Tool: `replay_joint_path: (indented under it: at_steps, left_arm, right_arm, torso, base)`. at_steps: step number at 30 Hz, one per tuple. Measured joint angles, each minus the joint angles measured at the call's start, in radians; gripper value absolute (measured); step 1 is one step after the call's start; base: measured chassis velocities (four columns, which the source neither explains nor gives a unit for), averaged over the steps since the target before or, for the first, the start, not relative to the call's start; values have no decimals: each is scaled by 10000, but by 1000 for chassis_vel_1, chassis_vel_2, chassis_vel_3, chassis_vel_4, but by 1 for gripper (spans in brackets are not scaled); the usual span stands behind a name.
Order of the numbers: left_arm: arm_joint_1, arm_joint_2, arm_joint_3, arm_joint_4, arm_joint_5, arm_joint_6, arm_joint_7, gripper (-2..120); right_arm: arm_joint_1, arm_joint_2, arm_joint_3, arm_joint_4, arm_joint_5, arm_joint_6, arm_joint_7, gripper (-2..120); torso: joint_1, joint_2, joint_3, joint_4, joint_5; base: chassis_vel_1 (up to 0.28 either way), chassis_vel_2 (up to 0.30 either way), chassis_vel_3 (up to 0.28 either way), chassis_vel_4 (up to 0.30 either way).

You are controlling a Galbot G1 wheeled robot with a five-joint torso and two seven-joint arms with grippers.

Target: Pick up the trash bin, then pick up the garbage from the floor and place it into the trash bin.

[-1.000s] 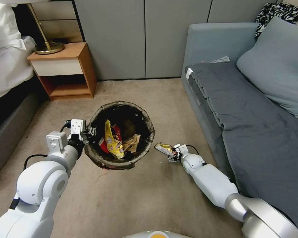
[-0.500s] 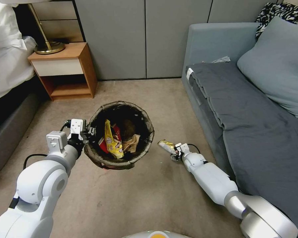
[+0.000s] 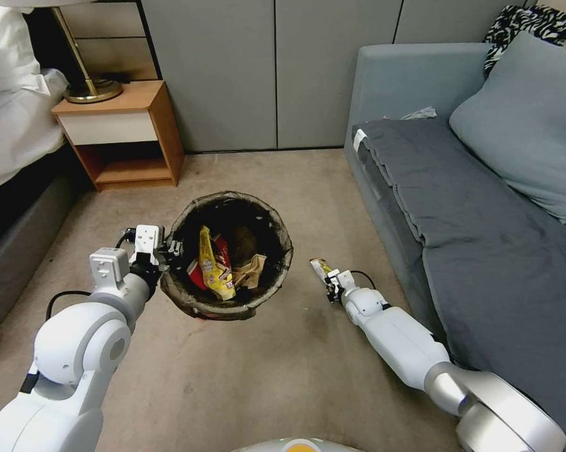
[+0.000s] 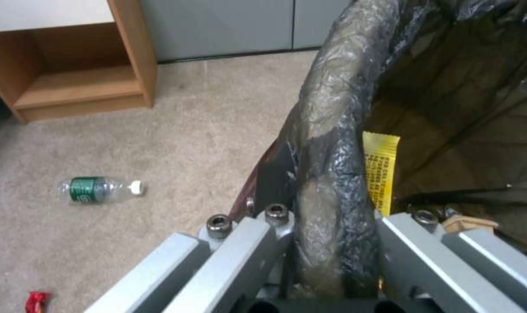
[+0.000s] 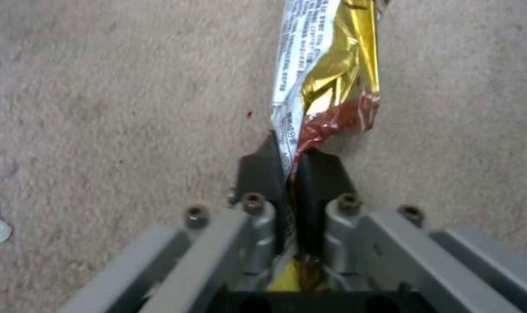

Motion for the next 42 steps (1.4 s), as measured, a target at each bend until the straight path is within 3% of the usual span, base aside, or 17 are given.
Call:
replay_joint_path:
  at_steps: [5,11,13,15,17,18,21,23,25,27,29,35,38,42]
  left_arm:
    - [7,2,-22,0,-5,0,4,1]
    - [-74,44,-31,8,-31,0,-9,1]
    - [-85,80,-37,62,-28,0,-24,1]
    - [-86,84,-38,72,-25,0,-24,1]
    - [-132,90,-19,165,20,0,-29,1]
    - [-132,90,-19,165,20,0,-29,1]
    - [-239,85,36,293,31,0,21,1]
    - [-251,84,44,314,41,0,20,1]
    - [-315,73,99,416,89,0,9,1]
    - [-322,66,108,440,93,0,12,1]
    - [-318,46,122,492,107,0,21,1]
    - [-288,11,123,508,128,0,30,1]
    - [-283,-5,140,524,153,0,32,1]
    - [-281,-13,141,526,160,0,32,1]
  right_arm:
    - [-22,-88,7,196,108,-31,82,0]
    - [-230,-777,7,1776,1004,-452,393,0]
    - [-432,-1866,-14,3284,1493,-797,727,0]
    - [-477,-2105,0,3569,1544,-822,760,0]
    - [-812,-3342,426,5247,1988,-1034,1022,0]
    - [-812,-3342,426,5247,1988,-1034,1022,0]
    - [-1257,-4149,1140,6774,2369,-1218,1317,0]
    - [-1323,-4257,1237,6962,2416,-1228,1367,0]
    - [-1823,-5007,1934,8422,2977,-1288,1788,0]
    - [-1970,-5218,2148,8895,3247,-1319,1956,0]
    - [-2230,-5786,2930,10607,4456,-1519,2619,0]
    - [-1482,-6066,3228,12652,6706,-1815,3925,0]
    - [-298,-5774,2635,13686,8538,-1912,4826,0]
    - [668,-5380,1959,14074,9789,-2051,5320,0]
  torso:
    - [0,0,0,0,0]
    - [1,0,0,2,3]
    - [1,-1,0,4,7]
    - [0,0,-1,4,6]
    - [0,0,-1,-5,-4]
    - [0,0,-1,-5,-4]
    - [0,0,-1,-5,3]
    - [0,0,-1,-4,0]
    - [-1,0,-1,0,7]
    - [0,0,-1,0,4]
    - [0,0,-1,-4,1]
    - [0,0,-1,0,0]
    - [0,0,-1,3,-2]
    - [0,0,-1,2,0]
  base:
    - [0,0,0,0]
    - [0,0,0,0]
    - [0,0,0,0]
    - [0,0,0,0]
    - [0,0,0,0]
    - [0,0,0,0]
    - [0,0,0,0]
    - [0,0,0,0]
    - [0,0,0,0]
    - [0,0,0,0]
    - [0,0,0,0]
    - [0,0,0,0]
    - [0,0,0,0]
    - [0,0,0,0]
